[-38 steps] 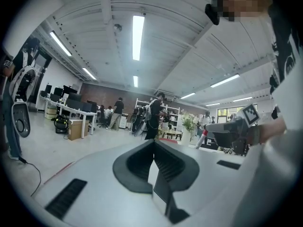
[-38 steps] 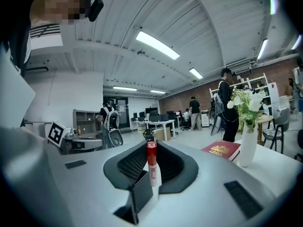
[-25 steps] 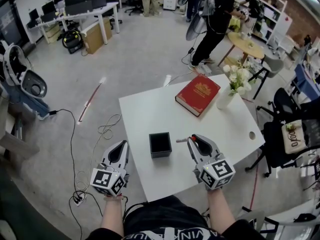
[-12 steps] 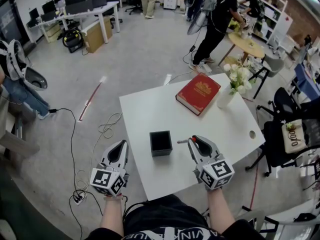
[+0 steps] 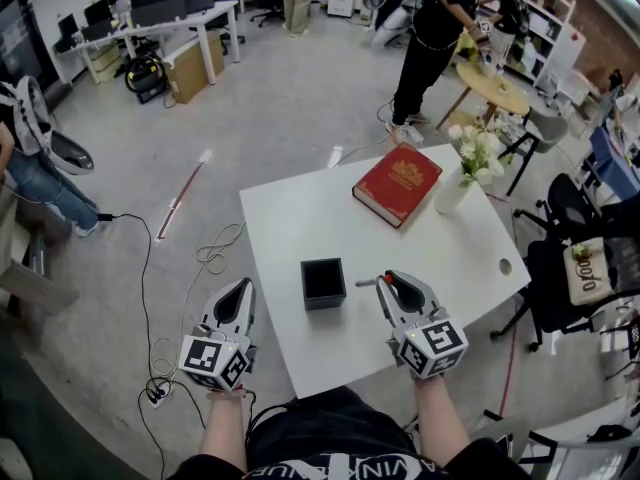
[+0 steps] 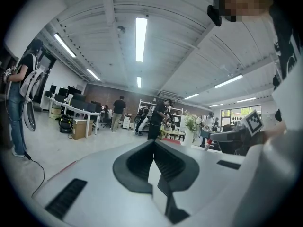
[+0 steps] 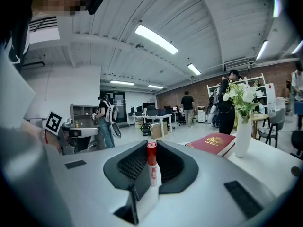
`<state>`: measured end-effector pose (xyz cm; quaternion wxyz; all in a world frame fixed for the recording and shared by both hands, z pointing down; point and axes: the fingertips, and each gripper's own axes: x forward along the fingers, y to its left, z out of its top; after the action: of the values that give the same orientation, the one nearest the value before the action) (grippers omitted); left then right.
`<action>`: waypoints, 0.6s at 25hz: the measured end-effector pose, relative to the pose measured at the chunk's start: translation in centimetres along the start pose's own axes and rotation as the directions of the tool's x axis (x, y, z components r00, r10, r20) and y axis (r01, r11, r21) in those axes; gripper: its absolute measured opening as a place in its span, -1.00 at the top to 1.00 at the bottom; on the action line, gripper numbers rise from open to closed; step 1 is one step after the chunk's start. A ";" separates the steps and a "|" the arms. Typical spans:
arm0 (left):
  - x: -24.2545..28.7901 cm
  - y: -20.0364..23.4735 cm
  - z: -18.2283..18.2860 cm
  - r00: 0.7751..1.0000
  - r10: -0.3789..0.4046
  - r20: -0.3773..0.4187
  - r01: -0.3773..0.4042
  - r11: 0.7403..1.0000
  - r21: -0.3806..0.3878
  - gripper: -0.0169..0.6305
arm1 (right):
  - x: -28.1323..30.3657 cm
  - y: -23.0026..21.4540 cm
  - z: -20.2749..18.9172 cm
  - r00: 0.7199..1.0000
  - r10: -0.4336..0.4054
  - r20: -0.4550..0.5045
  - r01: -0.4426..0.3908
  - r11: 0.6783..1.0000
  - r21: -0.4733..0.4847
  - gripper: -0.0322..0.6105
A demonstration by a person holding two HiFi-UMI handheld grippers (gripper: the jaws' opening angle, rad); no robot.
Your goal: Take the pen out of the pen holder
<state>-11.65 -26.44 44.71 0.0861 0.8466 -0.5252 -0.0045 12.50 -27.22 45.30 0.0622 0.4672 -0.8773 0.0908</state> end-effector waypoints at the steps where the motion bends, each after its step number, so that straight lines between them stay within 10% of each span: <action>1: 0.0 0.1 0.0 1.000 0.002 0.000 -0.002 1.000 -0.001 0.94 | 0.0 0.0 0.0 1.000 -0.001 -0.001 0.001 1.000 0.000 0.68; 15: -0.2 1.3 0.3 0.999 0.049 0.016 -0.049 0.999 0.003 0.94 | 0.4 -0.1 -0.1 1.000 -0.003 -0.007 0.003 1.000 -0.003 0.68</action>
<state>-12.93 -26.85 44.59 0.0807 0.8337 -0.5462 -0.0082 12.33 -27.59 45.53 0.0664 0.4682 -0.8764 0.0910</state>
